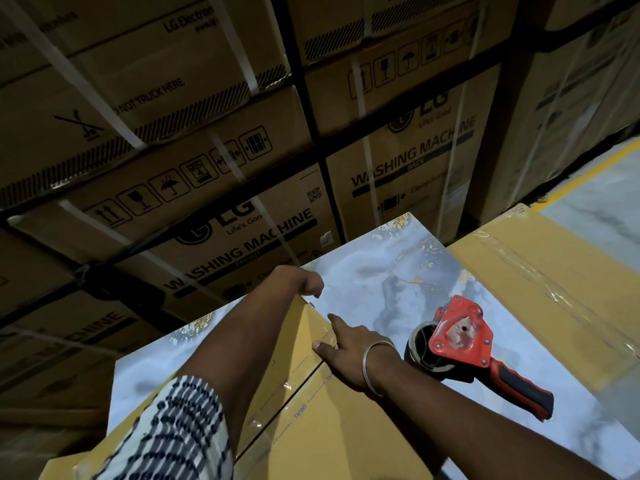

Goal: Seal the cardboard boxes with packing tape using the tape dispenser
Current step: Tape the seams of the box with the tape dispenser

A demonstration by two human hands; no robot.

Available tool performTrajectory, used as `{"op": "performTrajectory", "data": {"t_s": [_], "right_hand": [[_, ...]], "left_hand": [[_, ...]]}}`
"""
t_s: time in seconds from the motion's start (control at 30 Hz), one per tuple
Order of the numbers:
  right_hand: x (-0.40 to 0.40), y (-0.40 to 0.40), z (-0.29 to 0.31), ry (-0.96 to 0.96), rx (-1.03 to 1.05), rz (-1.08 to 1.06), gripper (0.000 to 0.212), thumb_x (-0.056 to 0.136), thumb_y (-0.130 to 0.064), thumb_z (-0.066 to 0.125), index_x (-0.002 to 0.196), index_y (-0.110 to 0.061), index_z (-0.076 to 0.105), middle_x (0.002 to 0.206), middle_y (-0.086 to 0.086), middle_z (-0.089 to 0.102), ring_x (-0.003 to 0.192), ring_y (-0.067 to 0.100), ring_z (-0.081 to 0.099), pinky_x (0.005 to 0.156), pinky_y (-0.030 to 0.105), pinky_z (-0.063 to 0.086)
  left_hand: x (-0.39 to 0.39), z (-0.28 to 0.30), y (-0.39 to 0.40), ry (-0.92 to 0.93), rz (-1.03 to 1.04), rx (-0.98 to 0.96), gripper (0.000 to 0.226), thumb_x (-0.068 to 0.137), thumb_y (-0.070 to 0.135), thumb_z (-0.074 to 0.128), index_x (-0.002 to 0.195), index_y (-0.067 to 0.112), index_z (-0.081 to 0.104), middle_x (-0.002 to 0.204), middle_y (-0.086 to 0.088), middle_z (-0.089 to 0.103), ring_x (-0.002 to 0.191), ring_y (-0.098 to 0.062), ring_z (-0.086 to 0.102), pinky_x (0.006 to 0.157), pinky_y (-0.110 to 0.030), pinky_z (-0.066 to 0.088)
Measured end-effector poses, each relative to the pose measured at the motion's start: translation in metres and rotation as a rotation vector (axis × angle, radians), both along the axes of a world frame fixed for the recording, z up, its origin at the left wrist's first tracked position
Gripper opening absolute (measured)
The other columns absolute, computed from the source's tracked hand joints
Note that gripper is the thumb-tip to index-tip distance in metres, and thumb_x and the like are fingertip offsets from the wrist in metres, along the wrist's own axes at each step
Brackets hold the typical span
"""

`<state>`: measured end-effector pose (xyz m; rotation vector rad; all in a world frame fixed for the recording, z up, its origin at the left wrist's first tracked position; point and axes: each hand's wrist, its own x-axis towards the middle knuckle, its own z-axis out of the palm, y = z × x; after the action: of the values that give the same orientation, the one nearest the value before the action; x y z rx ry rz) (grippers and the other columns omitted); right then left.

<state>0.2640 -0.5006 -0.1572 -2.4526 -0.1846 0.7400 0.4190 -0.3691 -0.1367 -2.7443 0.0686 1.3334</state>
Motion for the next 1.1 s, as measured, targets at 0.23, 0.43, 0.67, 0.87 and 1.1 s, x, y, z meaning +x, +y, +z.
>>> {"op": "performTrajectory", "data": {"t_s": [0.23, 0.43, 0.67, 0.87, 1.1], "right_hand": [[0.005, 0.001, -0.001, 0.088, 0.124, -0.063, 0.056, 0.105, -0.058, 0.018, 0.151, -0.028, 0.033, 0.132, 0.011, 0.062, 0.118, 0.035, 0.057, 0.099, 0.047, 0.045], [0.022, 0.003, -0.025, 0.242, 0.36, -0.167, 0.064, 0.104, -0.057, 0.034, 0.157, -0.021, 0.034, 0.162, 0.004, 0.035, 0.146, 0.028, 0.036, 0.12, 0.043, 0.027], [0.018, 0.008, -0.013, 0.319, 0.377, -0.301, 0.061, 0.106, -0.051, 0.039, 0.142, -0.005, 0.054, 0.144, 0.018, 0.053, 0.131, 0.034, 0.051, 0.111, 0.042, 0.037], [0.013, 0.012, -0.007, 0.271, 0.237, -0.337, 0.07, 0.103, -0.061, 0.036, 0.14, -0.005, 0.055, 0.142, 0.021, 0.054, 0.126, 0.04, 0.053, 0.11, 0.05, 0.04], [-0.019, 0.018, 0.002, -0.21, -0.19, -0.182, 0.055, 0.105, -0.057, 0.023, 0.128, -0.014, 0.049, 0.124, 0.015, 0.063, 0.112, 0.037, 0.06, 0.085, 0.043, 0.047]], "left_hand": [[-0.023, 0.007, 0.0, -0.313, 0.499, -0.62, 0.038, 0.104, 0.009, 0.043, 0.14, 0.0, 0.051, 0.142, -0.022, 0.052, 0.128, -0.037, 0.052, 0.104, -0.044, 0.048], [-0.117, 0.003, 0.014, -0.79, 0.227, -0.685, 0.042, 0.103, 0.025, 0.045, 0.145, 0.024, 0.05, 0.153, 0.003, 0.046, 0.142, -0.017, 0.039, 0.116, -0.039, 0.031], [-0.243, -0.016, 0.051, -0.743, 0.075, -0.53, 0.05, 0.106, 0.053, 0.018, 0.155, 0.048, 0.015, 0.157, 0.036, 0.004, 0.148, 0.007, -0.008, 0.122, -0.032, 0.0], [-0.308, -0.013, 0.08, -0.728, 0.065, -0.352, 0.054, 0.103, 0.061, 0.008, 0.151, 0.054, -0.015, 0.154, 0.038, -0.02, 0.145, 0.004, -0.025, 0.12, -0.036, -0.014], [-0.368, -0.024, 0.112, -0.816, 0.207, -0.298, 0.059, 0.1, 0.068, 0.013, 0.151, 0.053, -0.013, 0.154, 0.038, -0.02, 0.146, 0.002, -0.024, 0.116, -0.035, -0.017]]}}
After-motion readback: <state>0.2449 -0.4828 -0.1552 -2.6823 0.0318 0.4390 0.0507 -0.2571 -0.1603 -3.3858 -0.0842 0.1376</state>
